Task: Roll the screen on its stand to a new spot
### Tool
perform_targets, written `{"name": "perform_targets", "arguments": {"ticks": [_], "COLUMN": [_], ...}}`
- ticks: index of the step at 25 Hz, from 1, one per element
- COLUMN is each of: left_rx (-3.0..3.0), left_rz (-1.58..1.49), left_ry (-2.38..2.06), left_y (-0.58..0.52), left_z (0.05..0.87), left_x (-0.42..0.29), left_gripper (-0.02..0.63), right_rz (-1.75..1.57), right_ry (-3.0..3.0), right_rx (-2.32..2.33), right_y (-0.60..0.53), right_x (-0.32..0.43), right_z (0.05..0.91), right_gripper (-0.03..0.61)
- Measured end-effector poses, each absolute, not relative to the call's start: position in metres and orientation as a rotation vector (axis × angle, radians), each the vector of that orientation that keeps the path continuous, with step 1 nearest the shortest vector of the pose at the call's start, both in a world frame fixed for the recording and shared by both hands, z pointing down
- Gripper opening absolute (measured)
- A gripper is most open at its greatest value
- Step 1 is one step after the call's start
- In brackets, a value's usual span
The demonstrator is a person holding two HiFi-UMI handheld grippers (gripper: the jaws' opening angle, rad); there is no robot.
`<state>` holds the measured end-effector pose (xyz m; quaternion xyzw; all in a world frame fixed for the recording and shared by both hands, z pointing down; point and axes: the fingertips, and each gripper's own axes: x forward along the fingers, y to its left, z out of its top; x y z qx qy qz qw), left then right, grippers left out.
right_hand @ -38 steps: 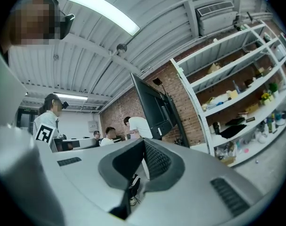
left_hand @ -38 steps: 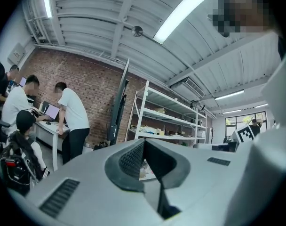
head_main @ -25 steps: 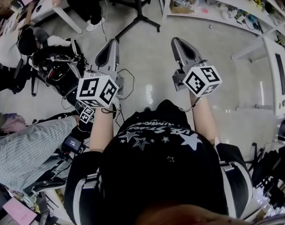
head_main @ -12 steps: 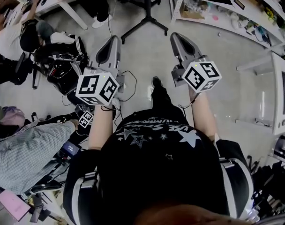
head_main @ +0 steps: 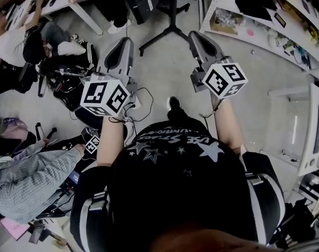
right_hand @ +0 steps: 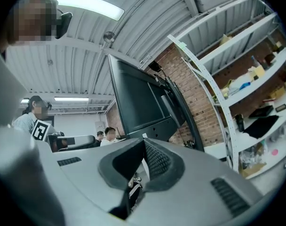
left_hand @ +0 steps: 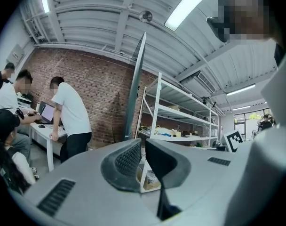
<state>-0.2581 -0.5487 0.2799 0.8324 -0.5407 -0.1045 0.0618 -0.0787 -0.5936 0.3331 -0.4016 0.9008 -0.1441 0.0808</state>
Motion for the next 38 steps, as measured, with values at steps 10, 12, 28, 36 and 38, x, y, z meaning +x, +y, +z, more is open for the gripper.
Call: {"name": "perform_targets", "arguments": {"ticks": [10,12,28,36,38], "left_rx": [2.506,2.502,2.456,2.517,2.528], "left_rz": [-0.35,-0.352,-0.373,-0.392,-0.427], "left_ry": [-1.711,-1.738,-1.94,-1.944,-1.945], "left_y": [-0.62,-0.634,-0.708,-0.726,-0.728], "left_z": [0.263,0.261,0.228,0.207,0.203], "left_x": [-0.249,-0.25,-0.257,-0.256,-0.256], "left_gripper": [0.13,0.184,0.364,0.362,0.362], "right_rz": [-0.434,-0.427,-0.498,-0.461,-0.442], "right_ry": [2.731,2.736,2.756,2.751,2.751], "right_rx": [-1.097,-1.078,-1.008,-1.042,-1.059], "right_y": [-0.673,-0.688,-0.749,-0.759,-0.764], "right_x": [-0.076,-0.075,-0.068,-0.071,-0.069], "right_z": [0.329,0.328,0.345,0.344,0.343], "right_gripper": [0.006,0.006,0.006,0.006,0.006]}}
